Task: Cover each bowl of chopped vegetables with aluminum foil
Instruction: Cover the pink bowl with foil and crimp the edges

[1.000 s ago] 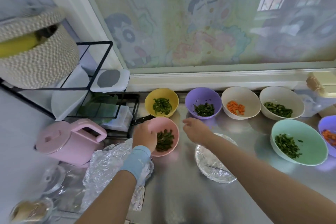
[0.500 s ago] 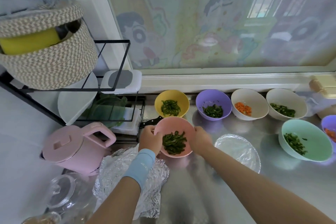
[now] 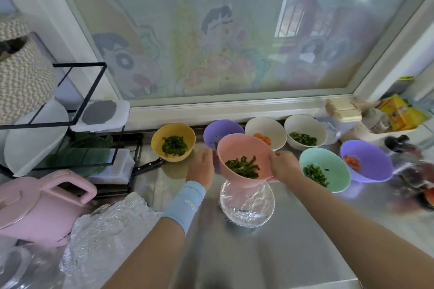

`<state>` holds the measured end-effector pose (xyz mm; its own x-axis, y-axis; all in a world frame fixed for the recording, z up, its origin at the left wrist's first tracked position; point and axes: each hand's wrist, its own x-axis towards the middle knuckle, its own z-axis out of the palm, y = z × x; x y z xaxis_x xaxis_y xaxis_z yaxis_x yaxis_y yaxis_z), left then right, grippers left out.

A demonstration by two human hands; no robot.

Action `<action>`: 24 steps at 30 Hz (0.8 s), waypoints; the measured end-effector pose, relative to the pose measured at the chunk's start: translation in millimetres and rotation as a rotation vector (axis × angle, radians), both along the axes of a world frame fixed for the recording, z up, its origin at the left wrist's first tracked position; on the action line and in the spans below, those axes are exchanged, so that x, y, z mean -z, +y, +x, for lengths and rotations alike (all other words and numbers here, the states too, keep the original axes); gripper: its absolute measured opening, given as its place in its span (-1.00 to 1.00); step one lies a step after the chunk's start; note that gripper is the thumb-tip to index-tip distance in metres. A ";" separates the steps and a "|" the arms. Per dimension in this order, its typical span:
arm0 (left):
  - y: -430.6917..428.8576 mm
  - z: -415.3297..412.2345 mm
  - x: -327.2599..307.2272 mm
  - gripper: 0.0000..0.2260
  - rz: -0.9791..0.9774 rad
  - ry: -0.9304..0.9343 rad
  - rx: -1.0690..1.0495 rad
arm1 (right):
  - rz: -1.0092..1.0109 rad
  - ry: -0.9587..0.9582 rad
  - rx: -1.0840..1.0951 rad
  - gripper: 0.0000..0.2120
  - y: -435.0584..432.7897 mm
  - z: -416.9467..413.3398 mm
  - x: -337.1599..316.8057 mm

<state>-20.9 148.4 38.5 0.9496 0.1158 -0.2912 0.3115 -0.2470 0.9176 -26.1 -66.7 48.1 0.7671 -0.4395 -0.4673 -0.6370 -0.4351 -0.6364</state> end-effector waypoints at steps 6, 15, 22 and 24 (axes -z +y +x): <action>-46.8 -16.1 38.5 -0.84 0.253 0.135 0.031 | 0.098 0.094 -0.006 -0.61 -63.0 -27.8 8.0; -51.3 -40.4 63.0 -0.58 0.458 0.488 -0.014 | 0.401 0.227 -0.071 -0.68 -75.8 -31.4 41.9; -28.2 -46.8 66.0 -0.67 0.210 0.422 -0.036 | 0.379 0.210 -0.135 -0.75 -36.7 -24.8 39.0; -16.2 -46.9 56.7 -0.68 0.283 0.405 -0.016 | 0.384 0.202 -0.146 -0.76 -20.9 -21.7 42.6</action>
<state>-67.8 132.3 -18.2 0.7641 0.2577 -0.5914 0.6351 -0.4612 0.6196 -47.8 -87.5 5.5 0.6845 -0.0992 -0.7222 -0.7148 -0.2858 -0.6383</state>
